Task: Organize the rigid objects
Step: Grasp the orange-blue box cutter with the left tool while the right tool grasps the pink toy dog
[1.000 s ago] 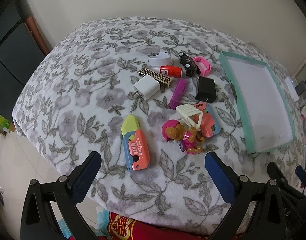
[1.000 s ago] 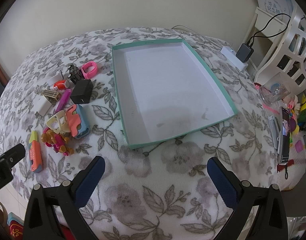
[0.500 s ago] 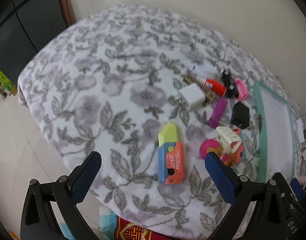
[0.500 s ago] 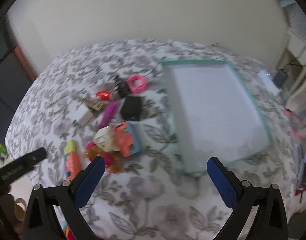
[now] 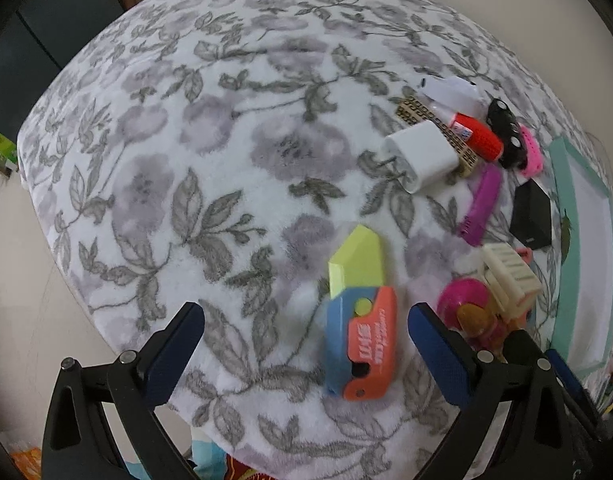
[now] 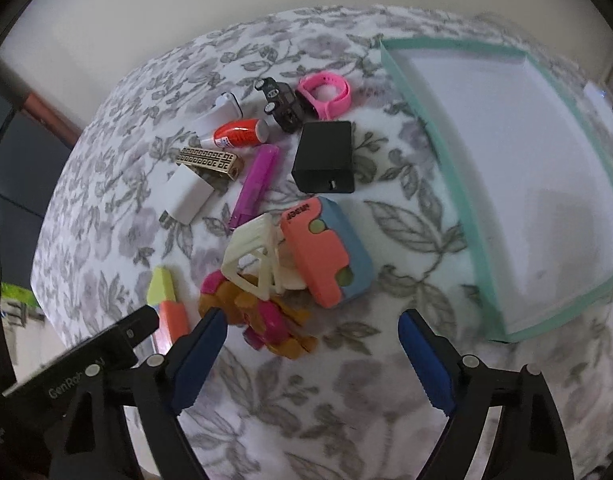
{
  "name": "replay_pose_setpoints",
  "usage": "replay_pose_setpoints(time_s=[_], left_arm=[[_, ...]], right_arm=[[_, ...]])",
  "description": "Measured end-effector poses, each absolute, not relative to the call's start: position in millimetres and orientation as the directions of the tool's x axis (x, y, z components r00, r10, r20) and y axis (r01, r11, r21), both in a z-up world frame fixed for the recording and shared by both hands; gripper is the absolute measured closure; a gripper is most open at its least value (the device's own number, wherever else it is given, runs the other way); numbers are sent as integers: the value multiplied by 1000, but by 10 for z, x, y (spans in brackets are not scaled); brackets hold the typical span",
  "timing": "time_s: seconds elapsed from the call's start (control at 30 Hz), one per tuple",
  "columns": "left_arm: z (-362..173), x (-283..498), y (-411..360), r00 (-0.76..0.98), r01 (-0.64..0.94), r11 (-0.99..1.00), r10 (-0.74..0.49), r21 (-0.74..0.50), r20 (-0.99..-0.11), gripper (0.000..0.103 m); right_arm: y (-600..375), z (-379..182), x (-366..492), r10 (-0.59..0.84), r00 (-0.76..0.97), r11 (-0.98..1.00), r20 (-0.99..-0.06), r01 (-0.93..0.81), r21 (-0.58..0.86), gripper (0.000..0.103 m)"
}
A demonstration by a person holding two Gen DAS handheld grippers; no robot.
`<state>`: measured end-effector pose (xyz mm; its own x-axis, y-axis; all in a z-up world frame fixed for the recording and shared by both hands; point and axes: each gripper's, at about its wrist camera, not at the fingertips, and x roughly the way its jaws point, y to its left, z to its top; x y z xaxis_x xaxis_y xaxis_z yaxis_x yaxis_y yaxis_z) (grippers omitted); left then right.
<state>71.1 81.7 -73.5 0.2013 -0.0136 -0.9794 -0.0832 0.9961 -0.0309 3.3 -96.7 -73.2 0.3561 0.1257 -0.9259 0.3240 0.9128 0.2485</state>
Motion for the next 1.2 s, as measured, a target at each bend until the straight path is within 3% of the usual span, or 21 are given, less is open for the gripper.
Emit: replay_pose_setpoints(time_s=[0.17,0.23,0.37,0.43,0.63,0.73,1.0,1.2], left_arm=[[-891,797,909,174,-95,993,-51,-68,-983,3],[-961,811,918,157,-86,992,-81,-96,-984,11],[-1068,808,866,136,-56,990,-118,-127,-984,15],[-1092,803,840,140,-33,991,-122,-127,-983,27],[-1135,774,755,137,-3,990,-136,-138,-981,38],[-1128,741,746,141,10,990,-140,-140,-980,56],[-1003,765,1015,174,-86,990,-98,-114,-980,58],[-1037,793,1253,180,-142,982,-100,-127,-979,58]], right_arm=[[-933,-827,101,149,340,901,-929,341,269,16],[-940,-840,112,149,340,896,-929,351,272,17],[-970,-826,128,153,352,888,-924,362,285,17],[-974,-821,132,145,354,888,-924,365,279,18],[-971,-878,183,148,350,880,-925,380,284,18],[-948,-881,208,161,356,874,-921,383,300,18],[-744,-942,283,172,344,880,-923,368,301,19],[-631,-1020,336,184,328,882,-927,362,303,26]])
